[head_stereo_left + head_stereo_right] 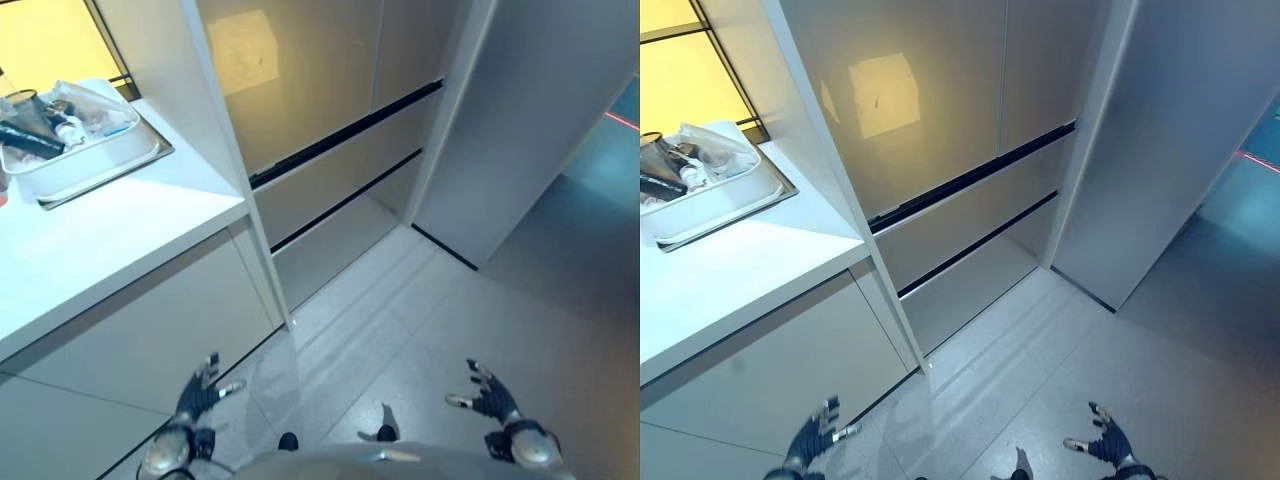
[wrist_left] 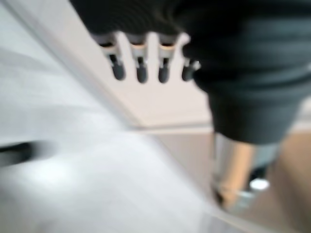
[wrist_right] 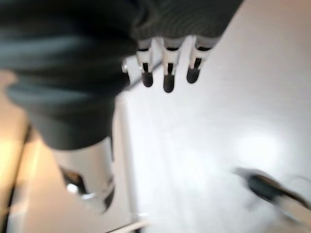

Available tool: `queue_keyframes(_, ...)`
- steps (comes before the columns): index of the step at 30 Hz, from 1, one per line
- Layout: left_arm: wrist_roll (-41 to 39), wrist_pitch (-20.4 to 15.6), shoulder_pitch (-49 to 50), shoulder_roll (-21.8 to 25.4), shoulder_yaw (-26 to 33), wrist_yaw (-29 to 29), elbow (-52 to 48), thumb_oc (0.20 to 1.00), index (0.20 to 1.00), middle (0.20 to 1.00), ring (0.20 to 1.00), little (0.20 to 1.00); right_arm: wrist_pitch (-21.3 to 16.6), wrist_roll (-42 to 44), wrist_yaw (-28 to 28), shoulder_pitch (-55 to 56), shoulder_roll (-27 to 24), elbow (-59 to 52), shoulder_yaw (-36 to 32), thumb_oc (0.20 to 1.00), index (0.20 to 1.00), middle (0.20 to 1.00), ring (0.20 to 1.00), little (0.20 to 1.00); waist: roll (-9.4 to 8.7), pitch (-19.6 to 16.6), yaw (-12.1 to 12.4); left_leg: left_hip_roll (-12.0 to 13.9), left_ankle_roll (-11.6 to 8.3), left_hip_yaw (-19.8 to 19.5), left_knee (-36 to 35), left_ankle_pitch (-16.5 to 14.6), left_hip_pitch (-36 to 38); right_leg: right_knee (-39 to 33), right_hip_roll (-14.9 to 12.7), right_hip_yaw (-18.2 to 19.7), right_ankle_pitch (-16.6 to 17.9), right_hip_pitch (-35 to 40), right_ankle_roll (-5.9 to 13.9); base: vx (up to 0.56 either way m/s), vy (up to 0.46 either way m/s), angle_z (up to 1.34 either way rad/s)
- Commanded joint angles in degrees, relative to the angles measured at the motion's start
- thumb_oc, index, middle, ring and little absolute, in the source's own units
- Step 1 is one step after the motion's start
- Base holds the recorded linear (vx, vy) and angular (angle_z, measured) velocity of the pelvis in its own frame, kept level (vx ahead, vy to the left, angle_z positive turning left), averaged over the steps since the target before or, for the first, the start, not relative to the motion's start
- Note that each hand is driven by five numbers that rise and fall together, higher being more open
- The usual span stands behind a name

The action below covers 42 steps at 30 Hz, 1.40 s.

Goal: Take the drinks into the refrigerator

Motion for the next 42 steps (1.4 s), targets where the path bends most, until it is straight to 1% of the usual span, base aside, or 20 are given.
queue_keyframes(1,-4.8,-12.8,-3.6,3.2,21.8,20.6,-67.9,1.0,1.0,1.0,1.0,1.0,-8.7,9.4,-2.8,-18.0,-5.0,-67.2,-10.6,1.0,1.0,1.0,1.0,1.0,-2.41,1.7,2.6,-2.6,3.39,-0.1,0.9,-5.4,3.3,1.4,0.1,-4.5,-4.6,5.0,0.97,0.23,-0.183,-0.18)
queue_keyframes(10,-4.4,-12.8,-4.0,4.1,20.3,18.8,-68.3,1.0,1.0,1.0,1.0,1.0,-8.3,10.0,-1.8,-18.0,-5.2,-67.1,-10.0,1.0,1.0,1.0,1.0,1.0,-2.39,1.9,2.8,-2.8,3.45,-0.5,1.1,-5.5,3.0,1.8,-0.1,-4.7,-4.9,4.8,0.98,0.03,-0.02,-0.02)
queue_keyframes(14,-4.4,-12.4,-4.0,4.9,19.4,16.9,-68.3,1.0,1.0,1.0,1.0,1.0,-8.2,10.4,-1.1,-17.9,-5.1,-67.1,-9.8,1.0,1.0,1.0,1.0,1.0,-2.15,1.9,2.8,-2.9,3.57,-0.6,1.2,-5.6,2.9,1.9,-0.1,-4.6,-4.9,4.7,0.95,0.01,0.001,0.0)
queue_keyframes(15,-4.4,-12.4,-4.0,5.0,19.4,16.9,-68.3,1.0,1.0,1.0,1.0,1.0,-8.2,10.4,-1.1,-17.9,-5.1,-67.1,-9.8,1.0,1.0,1.0,1.0,1.0,-2.08,1.9,2.8,-2.8,3.5,-0.6,1.1,-6.0,3.3,1.8,0.0,-4.5,-5.3,5.0,1.0,0.05,0.007,0.0)
queue_keyframes(17,-4.2,-11.9,-4.0,5.7,18.8,15.9,-68.2,1.0,1.0,1.0,1.0,1.0,-8.2,10.7,-0.7,-17.9,-5.0,-67.1,-9.6,1.0,1.0,1.0,1.0,1.0,-1.95,2.1,2.7,-2.9,3.58,-0.4,1.3,-5.7,2.9,1.9,-0.2,-4.5,-4.9,4.7,1.03,0.0,0.0,0.0)
queue_keyframes(18,-4.0,-11.8,-4.1,6.1,18.8,15.7,-67.7,1.0,1.0,1.0,1.0,1.0,-8.1,10.9,-0.5,-18.0,-4.9,-66.9,-9.4,1.0,1.0,1.0,1.0,1.0,-1.85,2.0,2.7,-2.8,3.55,-0.5,1.2,-6.1,3.3,1.8,0.0,-4.4,-5.3,5.0,1.1,0.0,0.0,0.0)
queue_keyframes(24,-4.6,-11.1,-6.6,8.5,17.8,14.5,-65.3,1.0,1.0,1.0,1.0,1.0,-7.6,11.3,0.8,-18.6,-5.5,-66.9,-8.2,1.0,1.0,1.0,1.0,1.0,-1.46,2.1,2.1,-2.9,3.57,0.0,1.2,-6.3,3.4,2.0,0.1,-3.7,-5.4,4.6,1.23,0.01,0.001,0.0)
queue_keyframes(28,-5.1,-10.9,-8.0,9.9,17.3,14.5,-63.7,1.0,1.0,1.0,1.0,1.0,-7.5,12.0,1.6,-19.0,-5.9,-67.2,-7.4,1.0,1.0,1.0,1.0,1.0,-1.4,2.3,1.9,-3.0,3.62,0.2,1.6,-6.6,3.3,2.4,0.2,-3.1,-5.5,4.2,1.22,0.0,0.0,0.0)
queue_keyframes(29,-5.5,-10.6,-9.0,11.2,17.3,14.2,-61.6,1.0,1.0,1.0,1.0,1.0,-7.3,12.6,2.3,-19.0,-6.4,-67.4,-7.0,1.0,1.0,1.0,1.0,1.0,-1.35,2.4,1.5,-3.0,3.62,0.4,1.8,-6.7,3.2,2.6,0.2,-2.7,-5.6,4.0,1.25,0.0,0.0,0.0)
queue_keyframes(35,-5.8,-10.4,-11.4,13.0,17.4,15.6,-57.4,1.0,1.0,1.0,1.0,1.0,-7.6,14.4,3.8,-19.6,-7.3,-68.9,-6.5,1.0,1.0,1.0,1.0,1.0,-1.3,2.9,0.9,-2.9,3.62,1.0,2.4,-7.0,2.5,3.4,0.3,-2.0,-5.8,2.9,1.28,0.02,0.016,-0.08)
queue_keyframes(39,-6.4,-9.8,-11.8,14.4,18.5,16.6,-54.1,1.0,1.0,1.0,1.0,1.0,-7.7,15.9,5.5,-19.2,-8.4,-70.4,-6.4,1.0,1.0,1.0,1.0,1.0,-1.49,3.6,0.1,-2.8,3.66,1.9,4.6,-8.1,1.1,5.3,0.4,-0.5,-6.4,1.0,1.17,0.03,0.02,-0.17)
queue_keyframes(41,-6.5,-9.9,-11.9,14.4,18.5,16.6,-54.0,1.0,1.0,1.0,1.0,1.0,-7.6,15.9,5.5,-19.2,-8.4,-70.4,-6.4,1.0,1.0,1.0,1.0,1.0,-1.5,3.5,0.2,-2.8,3.66,1.9,4.7,-8.2,1.0,5.4,0.4,-0.5,-6.5,0.9,1.17,0.01,0.009,-0.15)
queue_keyframes(42,-6.3,-9.8,-12.1,14.8,18.8,17.0,-53.4,1.0,1.0,1.0,1.0,1.0,-7.7,16.4,5.9,-19.3,-8.6,-70.6,-6.3,1.0,1.0,1.0,1.0,1.0,-1.66,4.0,0.0,-2.8,3.79,2.2,6.1,-8.7,0.2,6.1,0.5,0.0,-6.7,0.1,1.12,0.01,0.011,-0.12)
